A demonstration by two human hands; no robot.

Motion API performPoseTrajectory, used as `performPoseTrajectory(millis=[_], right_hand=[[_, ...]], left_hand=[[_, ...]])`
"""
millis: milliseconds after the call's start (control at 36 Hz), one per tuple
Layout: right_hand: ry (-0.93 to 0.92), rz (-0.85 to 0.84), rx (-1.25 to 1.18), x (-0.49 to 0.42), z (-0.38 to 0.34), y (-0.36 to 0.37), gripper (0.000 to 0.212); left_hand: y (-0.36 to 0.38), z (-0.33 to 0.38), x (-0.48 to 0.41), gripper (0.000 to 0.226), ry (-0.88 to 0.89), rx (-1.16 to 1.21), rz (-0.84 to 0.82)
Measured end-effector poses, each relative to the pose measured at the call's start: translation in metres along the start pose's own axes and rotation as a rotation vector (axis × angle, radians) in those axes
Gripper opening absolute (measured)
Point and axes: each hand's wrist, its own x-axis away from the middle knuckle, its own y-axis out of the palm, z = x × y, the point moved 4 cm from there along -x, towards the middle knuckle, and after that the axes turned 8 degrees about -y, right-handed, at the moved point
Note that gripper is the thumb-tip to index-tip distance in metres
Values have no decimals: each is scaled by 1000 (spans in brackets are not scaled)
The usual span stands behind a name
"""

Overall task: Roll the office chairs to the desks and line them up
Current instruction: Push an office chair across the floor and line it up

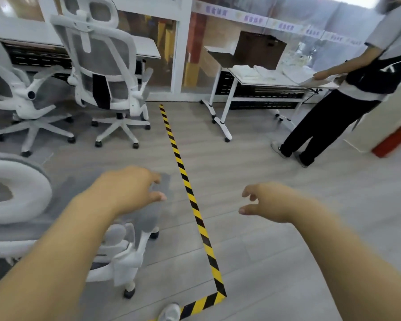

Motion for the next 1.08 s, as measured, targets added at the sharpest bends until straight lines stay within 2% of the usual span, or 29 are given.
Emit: performPoseTrajectory(millis=[306,528,694,889,1083], right_hand=[[-41,-9,-20,-116,67,-77,54],[-158,-36,59,-220,108,-123,54],[-273,-44,148,-307,135,-168,55],[-441,-72,255,-396,141,-227,56],[-580,-62,283,-474,113,-270,55]], left_hand=[[-40,21,-136,47,-123,107,-18],[-60,27,-217,47,-260,111,-46],[-70,31,-269,46,-417,162,1],[-83,38,-323,38,-570,213,-16],[-97,20,-364,40,-681,208,-12]])
